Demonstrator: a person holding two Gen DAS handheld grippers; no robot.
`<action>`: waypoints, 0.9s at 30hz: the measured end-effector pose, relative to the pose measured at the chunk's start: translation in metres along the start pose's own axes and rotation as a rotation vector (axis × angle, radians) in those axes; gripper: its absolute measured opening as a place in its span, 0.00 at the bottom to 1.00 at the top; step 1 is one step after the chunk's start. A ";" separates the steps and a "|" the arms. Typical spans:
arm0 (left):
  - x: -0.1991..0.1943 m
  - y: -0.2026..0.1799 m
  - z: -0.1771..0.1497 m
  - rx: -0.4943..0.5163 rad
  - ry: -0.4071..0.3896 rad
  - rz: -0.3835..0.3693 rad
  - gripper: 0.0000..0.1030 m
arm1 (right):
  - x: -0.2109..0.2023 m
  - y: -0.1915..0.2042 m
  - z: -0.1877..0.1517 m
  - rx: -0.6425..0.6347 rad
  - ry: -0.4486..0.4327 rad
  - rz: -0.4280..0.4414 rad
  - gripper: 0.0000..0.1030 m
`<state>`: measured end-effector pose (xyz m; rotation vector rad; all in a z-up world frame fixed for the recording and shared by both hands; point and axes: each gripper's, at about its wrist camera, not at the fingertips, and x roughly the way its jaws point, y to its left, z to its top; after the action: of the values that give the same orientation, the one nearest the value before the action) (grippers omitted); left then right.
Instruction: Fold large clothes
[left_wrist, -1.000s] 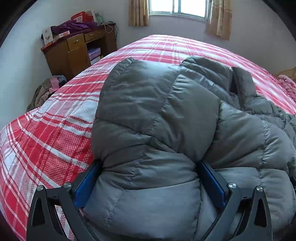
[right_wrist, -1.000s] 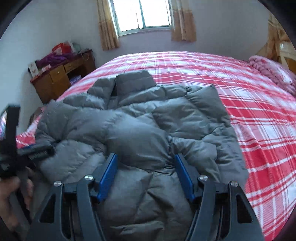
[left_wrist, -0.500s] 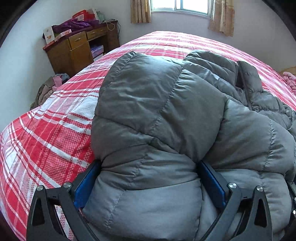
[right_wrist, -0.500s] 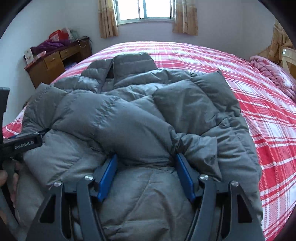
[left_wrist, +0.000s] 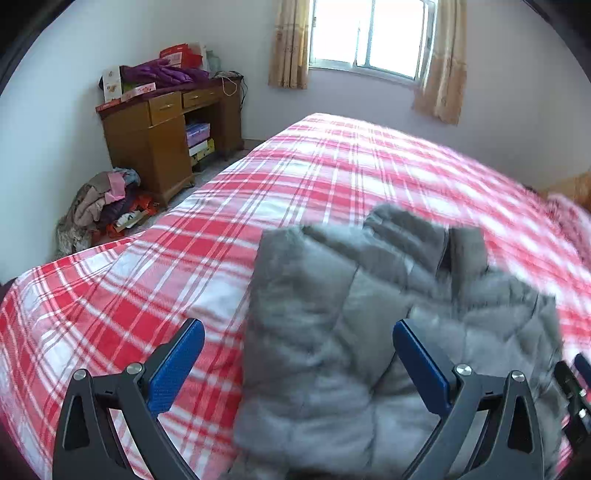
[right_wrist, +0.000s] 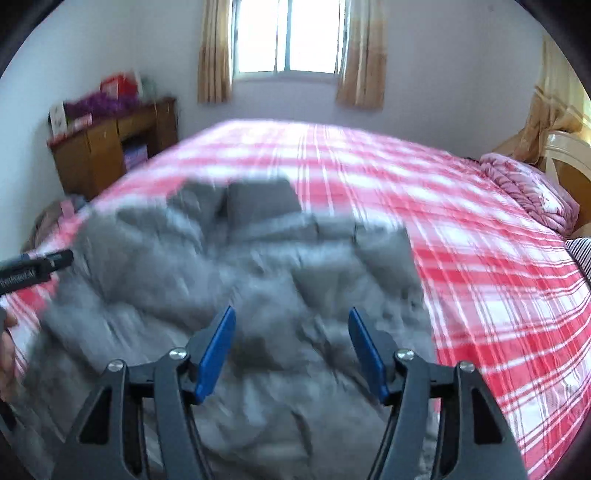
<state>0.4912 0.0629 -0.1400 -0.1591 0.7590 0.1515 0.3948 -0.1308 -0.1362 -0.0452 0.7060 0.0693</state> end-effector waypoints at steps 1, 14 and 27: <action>0.008 -0.004 0.004 -0.004 0.007 0.007 0.99 | 0.002 0.004 0.009 0.024 -0.003 0.020 0.65; 0.106 0.000 -0.021 -0.040 0.144 0.056 0.99 | 0.104 0.037 -0.005 0.010 0.131 0.082 0.63; 0.110 -0.007 -0.025 -0.008 0.145 0.097 0.99 | 0.114 0.034 -0.009 0.050 0.155 0.123 0.64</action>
<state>0.5546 0.0599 -0.2335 -0.1417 0.9116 0.2369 0.4730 -0.0917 -0.2173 0.0416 0.8644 0.1676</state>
